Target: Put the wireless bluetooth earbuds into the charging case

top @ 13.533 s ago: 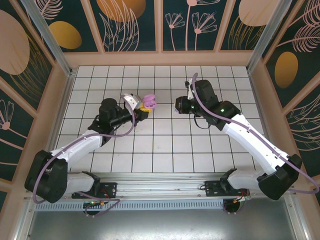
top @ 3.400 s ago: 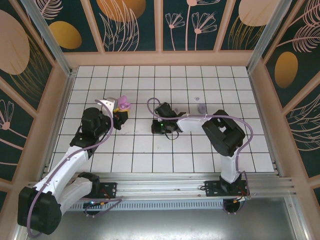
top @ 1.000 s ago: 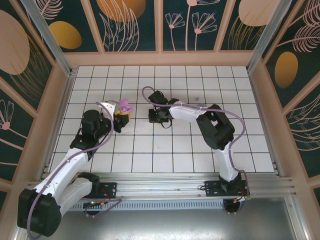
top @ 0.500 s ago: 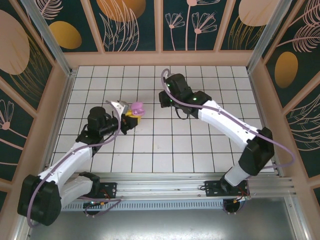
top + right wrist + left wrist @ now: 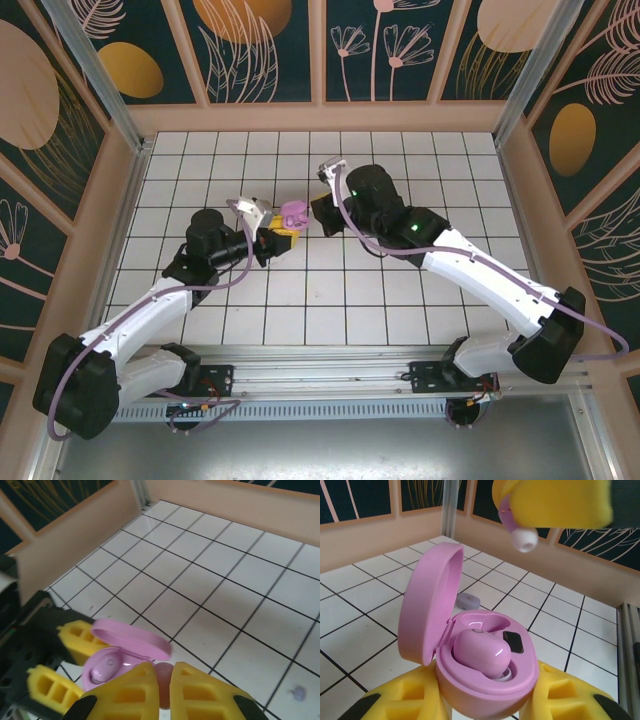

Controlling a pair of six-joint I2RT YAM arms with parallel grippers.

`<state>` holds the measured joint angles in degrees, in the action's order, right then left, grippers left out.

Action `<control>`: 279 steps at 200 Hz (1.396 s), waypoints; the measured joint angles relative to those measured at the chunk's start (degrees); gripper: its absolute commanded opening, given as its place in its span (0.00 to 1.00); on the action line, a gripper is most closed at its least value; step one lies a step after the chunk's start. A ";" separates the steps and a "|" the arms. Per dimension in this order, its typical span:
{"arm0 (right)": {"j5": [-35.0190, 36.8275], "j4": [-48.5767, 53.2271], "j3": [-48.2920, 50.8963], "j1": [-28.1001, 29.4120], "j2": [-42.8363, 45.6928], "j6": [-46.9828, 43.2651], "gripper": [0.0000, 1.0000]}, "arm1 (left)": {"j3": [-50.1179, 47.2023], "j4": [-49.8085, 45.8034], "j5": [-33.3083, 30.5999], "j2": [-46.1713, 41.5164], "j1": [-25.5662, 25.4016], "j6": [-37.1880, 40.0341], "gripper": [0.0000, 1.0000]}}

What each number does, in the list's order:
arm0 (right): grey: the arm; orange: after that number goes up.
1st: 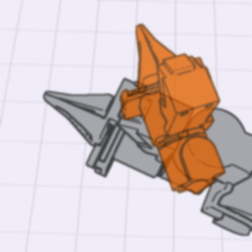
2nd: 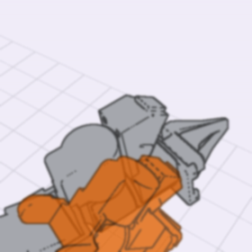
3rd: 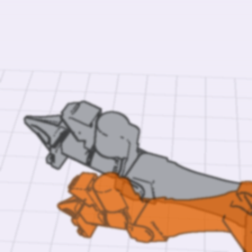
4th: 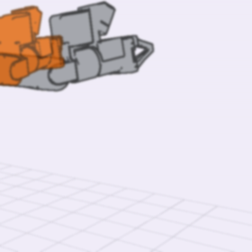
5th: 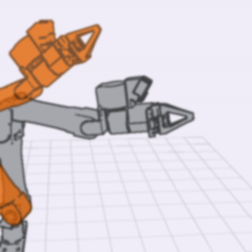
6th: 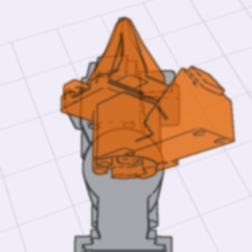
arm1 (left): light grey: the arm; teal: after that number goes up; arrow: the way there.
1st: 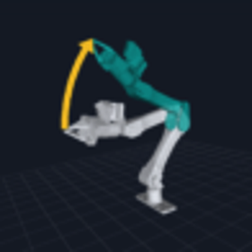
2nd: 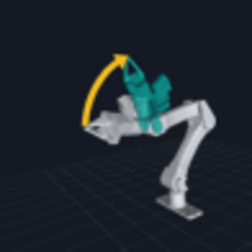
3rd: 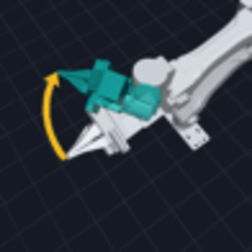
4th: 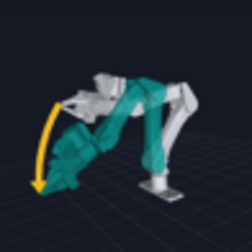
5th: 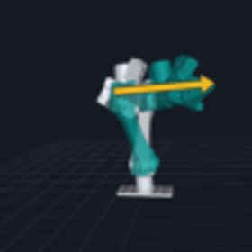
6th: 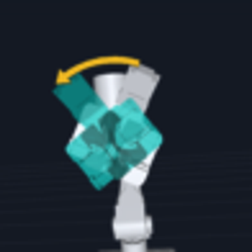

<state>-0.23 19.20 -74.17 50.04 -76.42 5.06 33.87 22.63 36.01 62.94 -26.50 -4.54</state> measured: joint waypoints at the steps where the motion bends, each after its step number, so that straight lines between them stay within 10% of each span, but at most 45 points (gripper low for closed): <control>1: -0.07 0.00 0.00 0.07 0.00 -0.09 0.07 | 0.00 0.04 0.00 0.00 0.00 0.00 0.06; 279: 0.24 8.52 -6.78 2.71 -8.98 -6.25 0.10 | -0.68 -0.74 -0.46 -0.96 -0.09 0.09 0.06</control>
<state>0.01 27.73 -80.95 52.75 -85.41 -1.19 33.19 21.89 35.55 61.98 -26.59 -4.45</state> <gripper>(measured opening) 0.109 0.278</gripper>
